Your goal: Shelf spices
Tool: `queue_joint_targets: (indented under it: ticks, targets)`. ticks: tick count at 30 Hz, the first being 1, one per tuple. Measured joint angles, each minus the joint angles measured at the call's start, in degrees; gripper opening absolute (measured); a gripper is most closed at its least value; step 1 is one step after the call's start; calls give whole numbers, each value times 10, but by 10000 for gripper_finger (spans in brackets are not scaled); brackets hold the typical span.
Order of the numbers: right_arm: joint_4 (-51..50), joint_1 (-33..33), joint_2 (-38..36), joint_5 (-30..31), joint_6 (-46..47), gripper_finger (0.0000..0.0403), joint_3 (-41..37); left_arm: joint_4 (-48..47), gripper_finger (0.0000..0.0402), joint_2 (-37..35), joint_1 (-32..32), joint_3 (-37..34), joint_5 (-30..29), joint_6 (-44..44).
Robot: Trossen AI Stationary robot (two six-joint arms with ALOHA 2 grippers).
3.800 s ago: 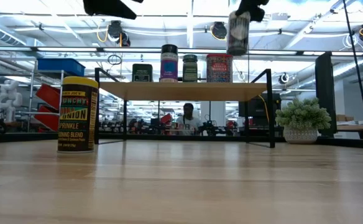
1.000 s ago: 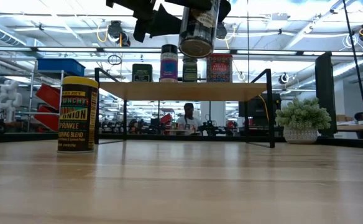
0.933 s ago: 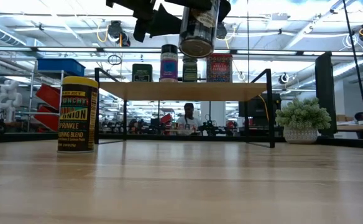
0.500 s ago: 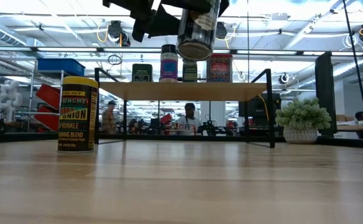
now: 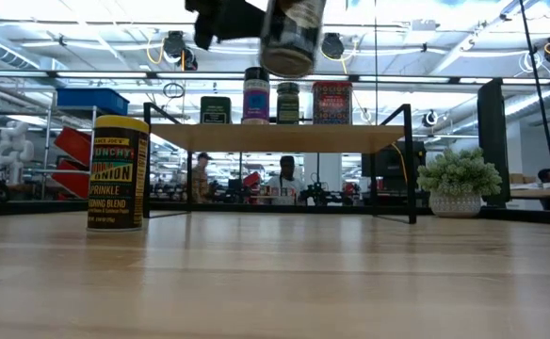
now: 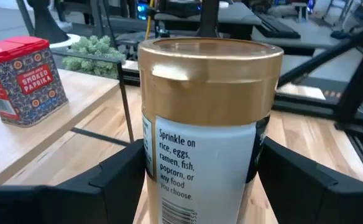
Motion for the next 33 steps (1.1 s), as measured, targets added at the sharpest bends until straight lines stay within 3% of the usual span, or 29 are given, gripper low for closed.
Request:
queue_joint_targets:
  ticks: [3, 7, 10, 14, 18, 22, 26, 33]
  targets:
    - [-34, 33, -31, 78, 5, 355, -4, -37, 282, -23, -11, 0, -1, -2]
    - [27, 67, -83, 135, 32, 355, -81, -73, 282, -59, -26, 0, -2, 2]
    - [158, 81, -119, 149, 40, 355, -189, -87, 281, -77, -34, 0, -2, 18]
    - [406, 83, -146, 150, 34, 355, -335, -89, 281, -88, -37, 0, -4, 37]
    - [607, 75, -147, 149, 33, 355, -434, -90, 281, -88, -36, 0, -4, 37]
    - [699, 60, -136, 143, 63, 355, -472, -89, 281, -88, -36, 0, -5, 31]
    - [732, 48, -109, 103, 85, 355, -473, -82, 281, -84, -36, 0, -5, 30]
    - [776, 30, -66, 90, 95, 369, -471, -72, 281, -62, -36, 0, -5, 27]
